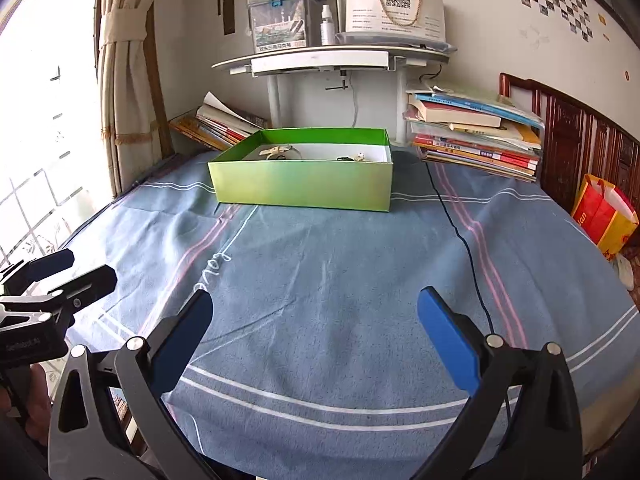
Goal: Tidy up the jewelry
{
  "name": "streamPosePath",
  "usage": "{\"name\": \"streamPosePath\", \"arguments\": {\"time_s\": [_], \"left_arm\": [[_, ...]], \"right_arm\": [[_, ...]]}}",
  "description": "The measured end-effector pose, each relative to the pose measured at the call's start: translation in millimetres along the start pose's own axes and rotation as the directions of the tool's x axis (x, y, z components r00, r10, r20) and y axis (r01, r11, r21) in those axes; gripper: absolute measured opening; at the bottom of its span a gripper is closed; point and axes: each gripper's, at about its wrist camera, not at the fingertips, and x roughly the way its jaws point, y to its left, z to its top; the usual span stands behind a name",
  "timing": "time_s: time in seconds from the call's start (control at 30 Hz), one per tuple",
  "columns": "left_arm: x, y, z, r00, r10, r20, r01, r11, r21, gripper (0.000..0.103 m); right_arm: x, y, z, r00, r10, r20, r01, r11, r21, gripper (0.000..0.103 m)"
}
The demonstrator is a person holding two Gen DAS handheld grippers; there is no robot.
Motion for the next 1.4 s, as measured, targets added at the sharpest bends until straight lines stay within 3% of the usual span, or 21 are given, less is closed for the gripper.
{"name": "streamPosePath", "arguments": {"time_s": [1.4], "left_arm": [[5.5,-3.0,-1.8,1.000,0.001,-0.009,0.000,1.000,0.021,0.099]], "right_arm": [[-0.4,-1.3,-4.7,1.000,0.006,0.007,-0.006,1.000,0.031,0.100]]}}
